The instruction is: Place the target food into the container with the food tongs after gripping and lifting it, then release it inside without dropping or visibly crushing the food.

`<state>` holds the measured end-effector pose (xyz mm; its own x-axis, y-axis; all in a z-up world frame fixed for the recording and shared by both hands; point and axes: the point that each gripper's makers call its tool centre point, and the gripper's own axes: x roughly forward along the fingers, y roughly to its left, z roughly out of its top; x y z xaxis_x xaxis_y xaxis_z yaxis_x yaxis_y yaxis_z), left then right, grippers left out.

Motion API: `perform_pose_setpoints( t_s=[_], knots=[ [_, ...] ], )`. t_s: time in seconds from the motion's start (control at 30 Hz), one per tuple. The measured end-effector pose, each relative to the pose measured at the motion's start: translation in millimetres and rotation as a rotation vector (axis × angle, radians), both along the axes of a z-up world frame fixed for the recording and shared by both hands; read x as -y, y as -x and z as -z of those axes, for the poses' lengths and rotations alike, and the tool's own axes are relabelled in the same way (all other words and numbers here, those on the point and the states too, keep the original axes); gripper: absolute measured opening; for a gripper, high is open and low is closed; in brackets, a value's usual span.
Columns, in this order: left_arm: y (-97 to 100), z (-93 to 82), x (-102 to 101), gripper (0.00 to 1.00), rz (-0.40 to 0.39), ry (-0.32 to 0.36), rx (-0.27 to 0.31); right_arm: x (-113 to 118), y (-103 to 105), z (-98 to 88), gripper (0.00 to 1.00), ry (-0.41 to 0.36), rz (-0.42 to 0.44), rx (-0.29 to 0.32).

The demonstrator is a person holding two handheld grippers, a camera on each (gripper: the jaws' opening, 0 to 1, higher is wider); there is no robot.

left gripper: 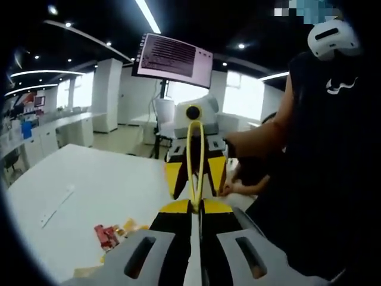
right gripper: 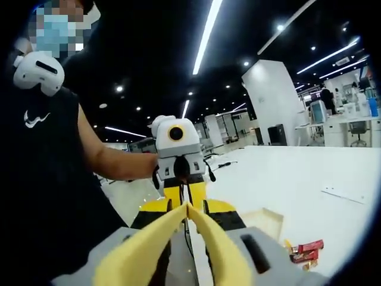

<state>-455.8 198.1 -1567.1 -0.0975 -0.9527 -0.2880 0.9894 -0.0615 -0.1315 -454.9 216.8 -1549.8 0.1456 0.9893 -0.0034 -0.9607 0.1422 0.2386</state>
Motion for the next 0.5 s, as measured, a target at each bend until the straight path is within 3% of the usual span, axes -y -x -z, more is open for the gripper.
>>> perform_pose_setpoints(
  t_s=[0.5],
  knots=[
    [3.6,1.0,0.1,0.00,0.009,-0.031,-0.026,0.4,5.7,1.1,0.18,-0.011,-0.022,0.000]
  ],
)
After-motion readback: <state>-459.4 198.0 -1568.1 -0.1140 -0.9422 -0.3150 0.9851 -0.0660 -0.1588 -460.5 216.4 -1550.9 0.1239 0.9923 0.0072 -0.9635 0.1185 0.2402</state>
